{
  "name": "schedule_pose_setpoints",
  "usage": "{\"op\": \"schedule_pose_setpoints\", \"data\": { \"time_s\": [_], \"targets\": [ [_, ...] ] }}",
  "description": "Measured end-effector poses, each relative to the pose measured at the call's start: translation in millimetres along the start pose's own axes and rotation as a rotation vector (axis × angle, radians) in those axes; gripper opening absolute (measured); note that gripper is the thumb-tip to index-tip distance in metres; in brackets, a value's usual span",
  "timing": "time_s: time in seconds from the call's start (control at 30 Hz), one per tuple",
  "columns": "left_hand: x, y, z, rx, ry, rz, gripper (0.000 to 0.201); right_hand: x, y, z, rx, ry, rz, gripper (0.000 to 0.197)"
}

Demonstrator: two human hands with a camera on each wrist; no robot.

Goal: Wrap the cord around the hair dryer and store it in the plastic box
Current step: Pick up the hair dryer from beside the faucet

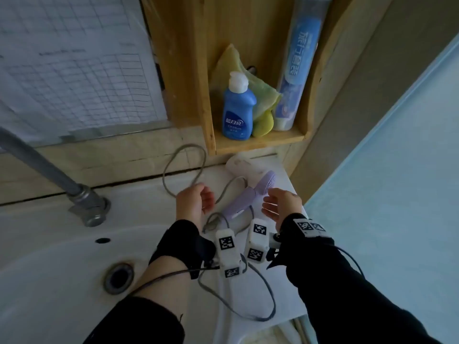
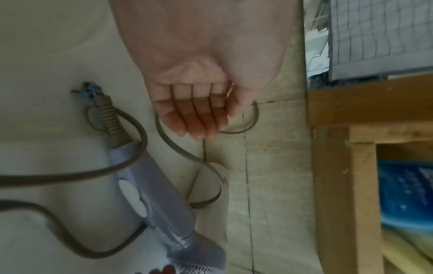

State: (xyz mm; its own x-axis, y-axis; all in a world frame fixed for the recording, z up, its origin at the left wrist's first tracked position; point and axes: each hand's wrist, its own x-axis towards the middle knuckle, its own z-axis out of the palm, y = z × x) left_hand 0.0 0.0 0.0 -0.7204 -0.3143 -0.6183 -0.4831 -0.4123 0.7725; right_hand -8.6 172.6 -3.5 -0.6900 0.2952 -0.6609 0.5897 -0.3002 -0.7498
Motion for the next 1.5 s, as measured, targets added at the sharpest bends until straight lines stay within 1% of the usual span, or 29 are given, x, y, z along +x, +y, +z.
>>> {"op": "schedule_pose_setpoints", "data": {
  "time_s": [0.13,0.27,0.33,0.47,0.57,0.67,0.73,0.83,0.93,1.03,1.07,1.13,1.2,1.3,1.4,1.47,1.5],
  "targets": [
    [3,-9,9,0.194,-0.108,0.001,0.030,15,5,5,-0.021,-0.013,0.052,0.012],
    [8,-12,11,0.348,-0.175,0.012,0.017,24,5,11,-0.045,-0.087,0.109,0.015],
    [7,-14,12,0.401,-0.246,0.007,0.015,26,8,14,-0.009,-0.119,0.129,0.022],
    [2,-15,16,0.440,-0.313,0.027,0.013,24,11,21,-0.053,-0.162,0.145,0.042],
    [-4,-15,17,0.424,-0.337,0.014,0.019,25,13,21,-0.052,-0.184,0.166,0.044],
    [-12,-11,16,0.429,-0.372,0.005,0.024,18,14,17,-0.024,-0.161,0.185,0.046],
    [-17,-6,12,0.450,-0.382,0.022,0.020,11,16,15,0.007,-0.159,0.149,0.045],
    [-27,5,6,0.451,-0.364,0.070,0.016,-3,15,12,0.074,-0.175,0.066,0.044],
    [-40,20,-5,0.418,-0.356,0.131,0.014,-25,11,11,0.092,-0.196,-0.010,0.029],
    [-54,36,-20,0.392,-0.344,0.224,0.007,-49,11,8,0.077,-0.218,-0.064,0.017],
    [-59,42,-26,0.387,-0.329,0.256,0.006,-58,12,7,0.068,-0.220,-0.084,0.019],
    [-72,55,-40,0.376,-0.300,0.336,0.010,-78,17,7,0.051,-0.226,-0.130,0.026],
    [-87,68,-54,0.354,-0.280,0.413,0.013,-99,23,8,0.032,-0.232,-0.176,0.026],
    [-115,87,-78,0.333,-0.287,0.522,0.013,-136,34,13,0.010,-0.256,-0.256,0.019],
    [-142,102,-107,0.336,-0.287,0.618,0.017,-176,42,22,-0.020,-0.291,-0.357,0.023],
    [-158,109,-125,0.346,-0.281,0.678,0.023,-199,43,30,-0.073,-0.316,-0.433,0.026],
    [-166,112,-137,0.357,-0.278,0.710,0.026,-214,44,36,-0.111,-0.326,-0.469,0.025]
  ]
}}
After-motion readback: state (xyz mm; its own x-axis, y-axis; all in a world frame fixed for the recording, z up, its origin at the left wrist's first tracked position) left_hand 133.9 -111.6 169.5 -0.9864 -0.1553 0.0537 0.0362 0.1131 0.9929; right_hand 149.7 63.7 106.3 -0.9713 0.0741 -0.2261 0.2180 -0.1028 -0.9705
